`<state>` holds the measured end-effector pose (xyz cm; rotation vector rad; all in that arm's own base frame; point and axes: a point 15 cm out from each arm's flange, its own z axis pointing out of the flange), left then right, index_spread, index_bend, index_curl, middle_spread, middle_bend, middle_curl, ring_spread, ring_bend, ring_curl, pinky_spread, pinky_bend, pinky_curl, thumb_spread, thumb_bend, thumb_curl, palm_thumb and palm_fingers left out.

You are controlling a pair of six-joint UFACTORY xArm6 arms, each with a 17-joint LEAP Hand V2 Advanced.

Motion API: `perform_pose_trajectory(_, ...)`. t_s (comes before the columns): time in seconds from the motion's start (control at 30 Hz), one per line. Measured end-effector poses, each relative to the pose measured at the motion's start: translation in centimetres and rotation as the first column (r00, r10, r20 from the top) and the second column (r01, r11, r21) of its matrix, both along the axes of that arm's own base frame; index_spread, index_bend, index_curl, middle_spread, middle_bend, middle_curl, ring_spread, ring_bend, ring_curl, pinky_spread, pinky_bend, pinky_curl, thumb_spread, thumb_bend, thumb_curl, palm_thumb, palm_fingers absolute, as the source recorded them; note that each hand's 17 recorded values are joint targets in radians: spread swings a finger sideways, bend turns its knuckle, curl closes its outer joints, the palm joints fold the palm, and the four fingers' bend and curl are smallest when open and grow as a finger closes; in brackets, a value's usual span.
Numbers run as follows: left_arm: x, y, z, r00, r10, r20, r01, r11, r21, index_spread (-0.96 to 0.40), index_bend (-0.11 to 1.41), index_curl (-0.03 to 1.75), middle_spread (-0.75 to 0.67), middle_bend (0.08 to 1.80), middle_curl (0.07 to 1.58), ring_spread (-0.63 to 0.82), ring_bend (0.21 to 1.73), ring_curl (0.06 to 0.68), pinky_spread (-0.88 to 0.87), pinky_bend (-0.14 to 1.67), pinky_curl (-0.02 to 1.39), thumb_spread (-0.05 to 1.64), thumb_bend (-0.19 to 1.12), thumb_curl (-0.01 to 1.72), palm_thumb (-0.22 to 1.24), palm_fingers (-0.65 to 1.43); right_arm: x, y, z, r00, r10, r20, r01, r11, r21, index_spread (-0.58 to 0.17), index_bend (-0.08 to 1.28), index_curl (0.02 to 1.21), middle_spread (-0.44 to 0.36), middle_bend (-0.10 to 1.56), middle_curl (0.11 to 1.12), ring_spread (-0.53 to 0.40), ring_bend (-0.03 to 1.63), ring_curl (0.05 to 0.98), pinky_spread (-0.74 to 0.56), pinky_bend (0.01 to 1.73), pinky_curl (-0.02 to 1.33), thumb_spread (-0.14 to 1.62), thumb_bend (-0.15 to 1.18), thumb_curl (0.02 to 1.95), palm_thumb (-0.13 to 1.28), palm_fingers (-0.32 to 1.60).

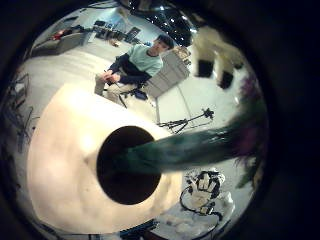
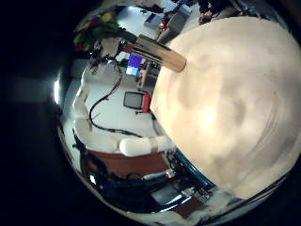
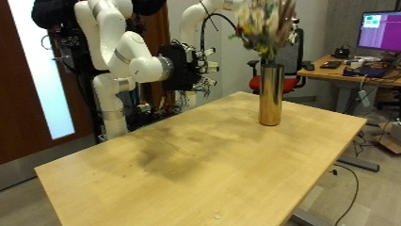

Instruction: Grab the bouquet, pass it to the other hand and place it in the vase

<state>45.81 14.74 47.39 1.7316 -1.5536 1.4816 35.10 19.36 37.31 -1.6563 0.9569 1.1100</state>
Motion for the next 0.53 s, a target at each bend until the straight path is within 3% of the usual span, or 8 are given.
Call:
perform_pose_trajectory(0.07,-0.3,0.7,0.8,1.000,0.021,0.019,-0.021,1.000,0.002,0.20,0.29,0.06,0.43,0.12,0.54,0.46,0.62,0.261,0.49,0.43,0.34,0.83,-0.06,0.46,0.39,-0.26,0.0,0.1,0.0,1.000,0.001,0.002,-0.001,1.000,0.002,-0.397,0.17,0.26,0.149,0.17,0.24,0.238,0.37,0.261,0.44,0.57,0.31,0.98,-0.03,0.40,0.69,-0.02)
perform_pose_trajectory(0.13,-1.1,1.9,0.8,0.999,0.041,0.022,-0.041,0.999,0.005,0.21,0.20,0.09,0.51,0.11,0.45,0.53,0.54,0.227,0.56,0.37,0.31,0.82,-0.05,0.42,0.34,-0.22,0.0,0.1,0.1,1.000,0.001,0.002,-0.001,1.000,-0.001,-0.397,0.17,0.26,0.148,0.17,0.24,0.238,0.37,0.260,0.44,0.57,0.31,0.98,-0.03,0.40,0.69,-0.02)
perform_pose_trajectory(0.27,-3.6,3.6,2.1,0.996,0.069,0.048,-0.070,0.997,0.019,0.21,0.14,0.12,0.56,0.13,0.32,0.58,0.47,0.202,0.61,0.32,0.29,0.80,-0.05,0.38,0.31,-0.19,-0.2,0.0,0.2,1.000,0.003,0.011,-0.003,1.000,0.001,-0.397,0.17,0.26,0.144,0.17,0.24,0.237,0.37,0.261,0.44,0.57,0.30,0.98,-0.03,0.40,0.70,-0.02)
perform_pose_trajectory(0.53,-9.0,5.7,1.1,0.995,0.093,0.033,-0.094,0.995,0.019,0.17,0.12,0.12,0.57,0.15,0.21,0.61,0.41,0.194,0.62,0.27,0.28,0.78,-0.04,0.34,0.29,-0.16,-0.8,0.1,0.7,1.000,0.025,0.011,-0.025,1.000,0.010,-0.396,0.17,0.27,0.138,0.17,0.25,0.228,0.37,0.261,0.44,0.57,0.30,0.98,-0.03,0.40,0.70,-0.01)
